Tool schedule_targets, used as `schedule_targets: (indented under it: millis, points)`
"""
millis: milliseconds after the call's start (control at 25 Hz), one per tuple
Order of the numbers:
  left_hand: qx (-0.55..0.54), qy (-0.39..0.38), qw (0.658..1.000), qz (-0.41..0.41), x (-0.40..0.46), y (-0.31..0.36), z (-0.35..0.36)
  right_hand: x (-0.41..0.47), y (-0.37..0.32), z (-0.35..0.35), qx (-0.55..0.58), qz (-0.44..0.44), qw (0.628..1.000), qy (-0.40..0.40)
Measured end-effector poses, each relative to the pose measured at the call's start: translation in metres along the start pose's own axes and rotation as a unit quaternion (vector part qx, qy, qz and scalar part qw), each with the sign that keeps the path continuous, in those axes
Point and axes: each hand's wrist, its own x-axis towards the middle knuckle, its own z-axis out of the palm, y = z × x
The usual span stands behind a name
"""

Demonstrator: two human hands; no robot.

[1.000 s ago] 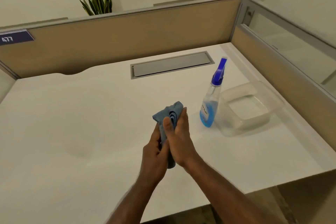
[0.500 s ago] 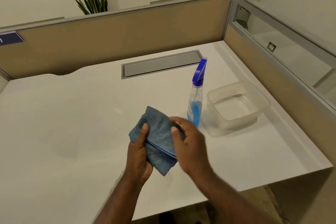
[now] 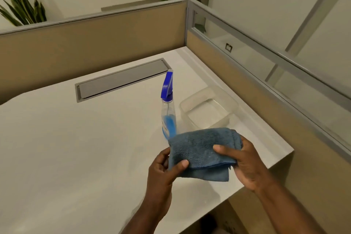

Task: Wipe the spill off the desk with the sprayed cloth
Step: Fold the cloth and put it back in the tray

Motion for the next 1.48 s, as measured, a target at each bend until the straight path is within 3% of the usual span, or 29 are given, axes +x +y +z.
schedule_targets:
  millis: [200, 600, 840, 1080, 1280, 1480]
  points:
    - [0.105, -0.031, 0.994, -0.019, 0.031, 0.002, 0.065, 0.051, -0.061, -0.040, -0.117, -0.053, 0.992, 0.012]
    - [0.153, 0.201, 0.968, -0.010, 0.113, 0.012, 0.146, 0.219, -0.115, -0.048, -0.228, -0.010, 0.963, -0.146]
    - [0.280, 0.281, 0.917, 0.036, 0.152, 0.015, 0.145, 0.252, -0.078, -0.040, -0.179, 0.024, 0.980, -0.080]
    - [0.389, 0.266, 0.881, 0.023, 0.173, 0.014, 0.148, 0.259, -0.052, -0.036, -0.202, 0.038, 0.978, -0.043]
    - [0.410, 0.272, 0.871, -0.020, 0.169, 0.011, 0.143, 0.258, -0.067, -0.020, -0.287, -0.035, 0.947, -0.139]
    - [0.572, 0.230, 0.781, -0.105, 0.163, 0.010, 0.146, 0.264, -0.067, 0.003, -0.413, -0.072, 0.874, -0.247]
